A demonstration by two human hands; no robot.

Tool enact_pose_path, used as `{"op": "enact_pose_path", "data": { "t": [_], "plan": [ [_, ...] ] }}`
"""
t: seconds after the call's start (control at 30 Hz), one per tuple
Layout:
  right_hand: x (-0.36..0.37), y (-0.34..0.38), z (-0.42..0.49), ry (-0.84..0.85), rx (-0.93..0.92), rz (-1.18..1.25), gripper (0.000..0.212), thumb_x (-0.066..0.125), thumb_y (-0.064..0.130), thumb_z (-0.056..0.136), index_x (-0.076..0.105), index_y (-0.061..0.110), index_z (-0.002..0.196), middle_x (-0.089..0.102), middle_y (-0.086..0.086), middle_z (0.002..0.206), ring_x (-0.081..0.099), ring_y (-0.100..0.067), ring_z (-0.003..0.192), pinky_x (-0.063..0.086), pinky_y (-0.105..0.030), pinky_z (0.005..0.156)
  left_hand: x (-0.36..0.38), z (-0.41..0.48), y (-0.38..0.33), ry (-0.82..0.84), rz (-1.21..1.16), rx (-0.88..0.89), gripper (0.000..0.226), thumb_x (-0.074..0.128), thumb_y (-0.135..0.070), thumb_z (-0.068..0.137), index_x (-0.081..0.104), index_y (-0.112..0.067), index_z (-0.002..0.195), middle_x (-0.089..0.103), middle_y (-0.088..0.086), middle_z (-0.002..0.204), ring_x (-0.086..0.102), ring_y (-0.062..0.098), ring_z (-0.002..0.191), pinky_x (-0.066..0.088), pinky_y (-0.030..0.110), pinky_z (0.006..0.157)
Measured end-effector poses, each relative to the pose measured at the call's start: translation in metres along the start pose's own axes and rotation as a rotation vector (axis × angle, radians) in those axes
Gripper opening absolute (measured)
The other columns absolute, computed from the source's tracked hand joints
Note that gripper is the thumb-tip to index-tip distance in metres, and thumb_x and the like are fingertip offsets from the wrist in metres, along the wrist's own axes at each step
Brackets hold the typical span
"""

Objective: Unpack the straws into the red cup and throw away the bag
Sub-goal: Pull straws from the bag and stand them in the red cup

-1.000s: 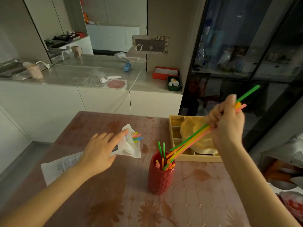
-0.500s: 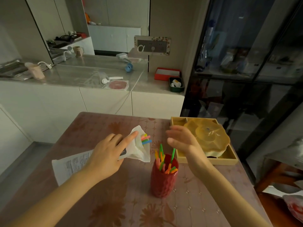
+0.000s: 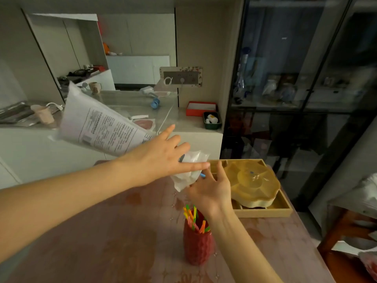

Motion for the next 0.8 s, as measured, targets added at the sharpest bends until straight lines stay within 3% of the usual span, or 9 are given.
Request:
{"op": "enact_pose_path", "data": {
  "t": [0.17, 0.23, 0.3, 0.37, 0.53, 0.67, 0.8],
  "plan": [
    [-0.007, -0.015, 0.004, -0.041, 0.039, 0.187, 0.051, 0.051, 0.047, 0.091, 0.061, 0.007, 0.121, 0.065, -0.027, 0.116, 0.058, -0.044, 0.114, 0.037, -0.054, 0.105, 0.006, 0.016, 0.002, 0.328, 0.003, 0.135, 0.099, 0.057, -0.005, 0.084, -0.017, -0.038, 0.140, 0.036, 0.020, 0.130, 0.039, 0.037, 0.115, 0.015, 0.060, 0.108],
    [-0.005, -0.018, 0.006, -0.040, 0.038, 0.238, 0.047, 0.051, 0.045, 0.092, 0.062, 0.007, 0.117, 0.064, -0.026, 0.117, 0.058, -0.043, 0.111, 0.039, -0.055, 0.103, 0.001, 0.027, 0.010, 0.357, 0.039, 0.137, 0.089, 0.059, -0.011, 0.085, -0.005, -0.036, 0.142, 0.038, 0.019, 0.129, 0.040, 0.036, 0.112, 0.027, 0.057, 0.103],
    [-0.002, -0.019, 0.010, -0.030, 0.050, 0.264, 0.044, 0.049, 0.043, 0.093, 0.064, 0.006, 0.111, 0.066, -0.025, 0.113, 0.059, -0.041, 0.109, 0.039, -0.054, 0.103, -0.004, 0.035, 0.013, 0.378, 0.082, 0.149, 0.081, 0.060, -0.017, 0.085, 0.005, -0.034, 0.142, 0.042, 0.016, 0.122, 0.043, 0.033, 0.103, 0.036, 0.045, 0.087],
    [-0.001, -0.018, 0.013, -0.022, 0.073, 0.263, 0.046, 0.047, 0.043, 0.094, 0.064, 0.003, 0.109, 0.068, -0.024, 0.109, 0.059, -0.038, 0.110, 0.038, -0.051, 0.105, -0.007, 0.041, 0.008, 0.413, 0.113, 0.162, 0.079, 0.062, -0.021, 0.083, 0.010, -0.033, 0.141, 0.042, 0.014, 0.118, 0.042, 0.031, 0.101, 0.030, 0.039, 0.074],
    [-0.014, -0.010, 0.022, -0.112, 0.058, 0.216, 0.043, 0.047, 0.035, 0.095, 0.057, 0.006, 0.124, 0.065, -0.019, 0.117, 0.057, -0.032, 0.117, 0.044, -0.041, 0.102, -0.002, 0.037, -0.001, 0.472, 0.059, 0.156, 0.081, 0.063, -0.017, 0.083, 0.009, -0.030, 0.142, 0.042, 0.016, 0.121, 0.043, 0.032, 0.105, 0.036, 0.042, 0.082],
    [-0.025, -0.008, 0.023, -0.182, 0.014, 0.123, 0.050, 0.050, 0.040, 0.094, 0.053, 0.004, 0.127, 0.060, -0.022, 0.125, 0.056, -0.037, 0.118, 0.042, -0.047, 0.103, 0.004, 0.024, -0.005, 0.426, -0.141, 0.020, 0.077, 0.048, -0.004, 0.088, 0.002, -0.029, 0.143, 0.051, 0.013, 0.105, 0.052, 0.030, 0.089, 0.035, 0.039, 0.071],
    [-0.028, 0.010, 0.012, -0.173, -0.143, -0.061, 0.038, 0.041, 0.034, 0.099, 0.062, 0.002, 0.104, 0.071, -0.016, 0.101, 0.065, -0.030, 0.098, 0.053, -0.039, 0.079, 0.010, -0.008, -0.011, 0.204, -0.259, -0.178, 0.099, 0.048, 0.013, 0.054, 0.026, -0.027, 0.142, 0.051, 0.003, 0.063, 0.048, 0.022, 0.052, 0.027, 0.030, 0.054]
  ]
}}
Point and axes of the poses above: each hand's wrist, its own z-axis towards the middle knuckle, its own x-axis out of the palm, y = z × x, the point moved 7 cm from there along z, towards the middle knuckle
